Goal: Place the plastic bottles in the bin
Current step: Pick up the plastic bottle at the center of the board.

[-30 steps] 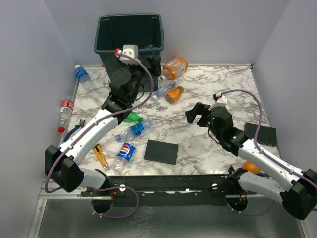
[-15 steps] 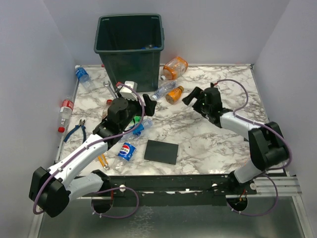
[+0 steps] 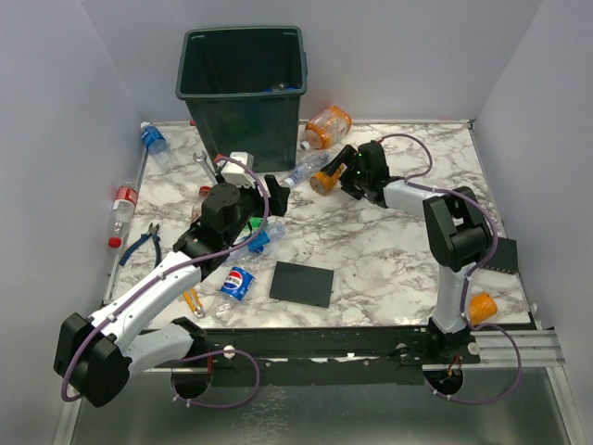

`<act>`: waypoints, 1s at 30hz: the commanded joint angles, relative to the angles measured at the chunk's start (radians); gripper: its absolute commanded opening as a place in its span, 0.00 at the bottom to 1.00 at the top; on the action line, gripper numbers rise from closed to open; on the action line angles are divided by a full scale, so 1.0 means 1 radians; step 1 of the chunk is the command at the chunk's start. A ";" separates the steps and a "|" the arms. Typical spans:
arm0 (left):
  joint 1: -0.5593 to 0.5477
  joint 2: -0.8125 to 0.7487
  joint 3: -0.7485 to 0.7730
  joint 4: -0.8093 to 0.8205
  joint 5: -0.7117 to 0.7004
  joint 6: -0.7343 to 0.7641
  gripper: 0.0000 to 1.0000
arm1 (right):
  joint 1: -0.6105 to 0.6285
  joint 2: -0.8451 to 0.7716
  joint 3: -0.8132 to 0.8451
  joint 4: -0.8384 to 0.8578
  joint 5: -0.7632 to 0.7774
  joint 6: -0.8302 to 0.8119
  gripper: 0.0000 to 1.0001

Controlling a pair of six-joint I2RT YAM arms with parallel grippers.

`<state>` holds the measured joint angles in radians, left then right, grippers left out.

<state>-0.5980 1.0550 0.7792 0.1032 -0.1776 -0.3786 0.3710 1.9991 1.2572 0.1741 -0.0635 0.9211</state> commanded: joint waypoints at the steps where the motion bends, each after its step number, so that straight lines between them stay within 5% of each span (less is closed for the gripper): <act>1: -0.006 -0.004 0.015 -0.017 -0.024 -0.006 0.99 | -0.006 0.036 0.043 -0.052 0.018 0.045 1.00; 25: -0.003 0.008 0.018 -0.019 -0.008 -0.011 0.99 | 0.000 0.224 0.139 -0.070 -0.045 0.070 0.87; 30: -0.003 0.014 0.018 -0.018 -0.006 -0.014 0.99 | 0.000 0.222 0.118 -0.039 -0.062 0.056 0.65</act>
<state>-0.5980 1.0611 0.7792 0.0929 -0.1841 -0.3855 0.3710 2.1685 1.4006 0.1799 -0.1043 0.9951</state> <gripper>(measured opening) 0.991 0.739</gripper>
